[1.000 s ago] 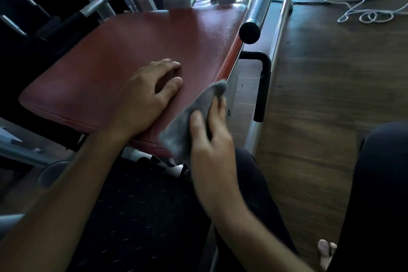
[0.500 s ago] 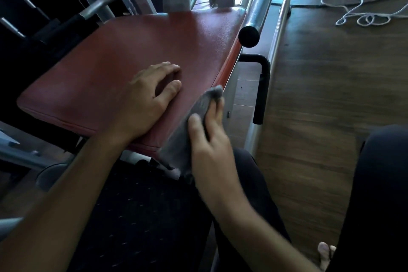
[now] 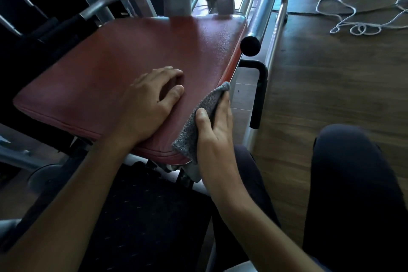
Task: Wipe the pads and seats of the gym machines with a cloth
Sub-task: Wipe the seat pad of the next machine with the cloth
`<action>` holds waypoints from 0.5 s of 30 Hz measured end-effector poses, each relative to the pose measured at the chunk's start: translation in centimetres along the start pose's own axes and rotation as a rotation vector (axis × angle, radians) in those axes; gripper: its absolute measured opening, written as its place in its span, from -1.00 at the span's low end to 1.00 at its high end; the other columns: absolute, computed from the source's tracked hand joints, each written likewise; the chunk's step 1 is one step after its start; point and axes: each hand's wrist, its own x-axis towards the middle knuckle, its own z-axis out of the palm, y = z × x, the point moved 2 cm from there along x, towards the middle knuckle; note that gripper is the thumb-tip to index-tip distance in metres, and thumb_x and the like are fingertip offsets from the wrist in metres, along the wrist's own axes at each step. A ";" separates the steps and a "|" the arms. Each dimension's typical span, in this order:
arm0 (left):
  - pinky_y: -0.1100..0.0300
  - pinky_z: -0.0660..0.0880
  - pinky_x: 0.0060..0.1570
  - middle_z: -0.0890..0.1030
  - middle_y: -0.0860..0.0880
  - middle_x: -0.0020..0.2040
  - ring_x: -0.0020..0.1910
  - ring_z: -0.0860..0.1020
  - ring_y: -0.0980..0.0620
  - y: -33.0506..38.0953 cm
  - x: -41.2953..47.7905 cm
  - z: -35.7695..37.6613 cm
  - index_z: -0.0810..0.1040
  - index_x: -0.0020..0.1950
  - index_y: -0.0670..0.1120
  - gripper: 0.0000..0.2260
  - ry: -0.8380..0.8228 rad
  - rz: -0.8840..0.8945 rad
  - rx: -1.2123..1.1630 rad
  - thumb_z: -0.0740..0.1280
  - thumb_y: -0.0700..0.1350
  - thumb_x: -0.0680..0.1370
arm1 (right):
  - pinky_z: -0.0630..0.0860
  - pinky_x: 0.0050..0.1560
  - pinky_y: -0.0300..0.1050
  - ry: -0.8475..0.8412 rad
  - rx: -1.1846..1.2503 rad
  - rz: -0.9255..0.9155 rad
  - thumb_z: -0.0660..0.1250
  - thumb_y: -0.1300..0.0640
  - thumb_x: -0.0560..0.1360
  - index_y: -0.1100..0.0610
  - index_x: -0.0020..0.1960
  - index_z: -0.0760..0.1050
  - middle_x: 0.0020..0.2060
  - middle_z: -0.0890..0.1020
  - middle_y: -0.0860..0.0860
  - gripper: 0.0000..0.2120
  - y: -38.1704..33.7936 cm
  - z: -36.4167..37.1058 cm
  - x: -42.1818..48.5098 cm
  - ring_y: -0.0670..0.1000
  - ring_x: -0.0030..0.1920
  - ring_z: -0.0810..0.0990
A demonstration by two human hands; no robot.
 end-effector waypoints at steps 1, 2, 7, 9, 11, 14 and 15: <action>0.04 0.28 0.44 0.47 0.07 0.43 0.40 0.41 0.04 -0.1 0.0 0.0 0.47 0.41 0.09 -0.55 0.002 0.000 0.004 0.15 0.17 0.55 | 0.13 0.51 -0.13 0.006 -0.012 0.023 0.10 -0.07 0.65 -0.23 0.57 -0.15 0.51 -0.04 -0.35 -0.40 -0.2 -0.1 0.4 -0.27 0.48 0.06; 0.05 0.29 0.43 0.47 0.07 0.43 0.39 0.41 0.04 -0.2 0.0 0.1 0.48 0.40 0.09 -0.55 0.007 0.005 0.003 0.15 0.17 0.55 | 0.16 0.51 -0.10 0.011 -0.022 0.039 0.11 -0.06 0.64 -0.21 0.58 -0.14 0.48 -0.03 -0.38 -0.39 -0.3 -0.1 0.8 -0.23 0.48 0.09; 0.09 0.29 0.41 0.48 0.08 0.42 0.38 0.42 0.05 -0.4 0.1 0.3 0.48 0.39 0.10 -0.53 0.010 0.018 0.000 0.13 0.21 0.54 | 0.16 0.28 -0.52 0.024 -0.008 0.021 0.06 0.00 0.62 -0.17 0.58 -0.19 0.49 -0.11 -0.38 -0.36 -0.4 0.3 1.6 -0.56 0.31 0.05; 0.08 0.30 0.41 0.48 0.08 0.41 0.37 0.42 0.05 -0.5 0.1 0.3 0.48 0.39 0.11 -0.52 0.015 0.016 0.003 0.11 0.22 0.53 | -0.04 0.24 -0.62 0.006 -0.017 0.000 0.03 0.05 0.66 -0.15 0.59 -0.21 0.54 -0.17 -0.32 -0.39 -0.2 0.7 0.6 -0.63 0.29 -0.10; 0.05 0.31 0.41 0.49 0.07 0.41 0.37 0.43 0.04 -0.6 0.1 0.3 0.48 0.39 0.10 -0.50 0.019 0.024 0.003 0.10 0.24 0.52 | -0.14 0.38 -0.49 -0.011 -0.039 -0.038 0.05 0.07 0.67 -0.19 0.57 -0.22 0.53 -0.19 -0.36 -0.39 0.7 1.1 -2.3 -0.53 0.39 -0.20; 0.03 0.31 0.42 0.49 0.07 0.41 0.39 0.43 0.03 -0.7 0.2 0.4 0.48 0.40 0.09 -0.49 0.016 0.032 0.012 0.08 0.24 0.52 | -0.18 0.24 -0.68 -0.058 -0.026 0.005 0.09 0.09 0.67 -0.21 0.54 -0.22 0.48 -0.26 -0.43 -0.38 1.3 1.9 -6.3 -0.58 0.34 -0.26; 0.03 0.31 0.42 0.49 0.07 0.41 0.39 0.43 0.03 -0.6 0.3 0.4 0.48 0.40 0.09 -0.49 0.017 0.030 0.016 0.08 0.24 0.52 | -0.19 0.20 -0.71 -0.067 -0.013 0.009 0.09 0.05 0.66 -0.19 0.55 -0.20 0.48 -0.26 -0.41 -0.39 1.3 1.7 -6.1 -0.59 0.33 -0.26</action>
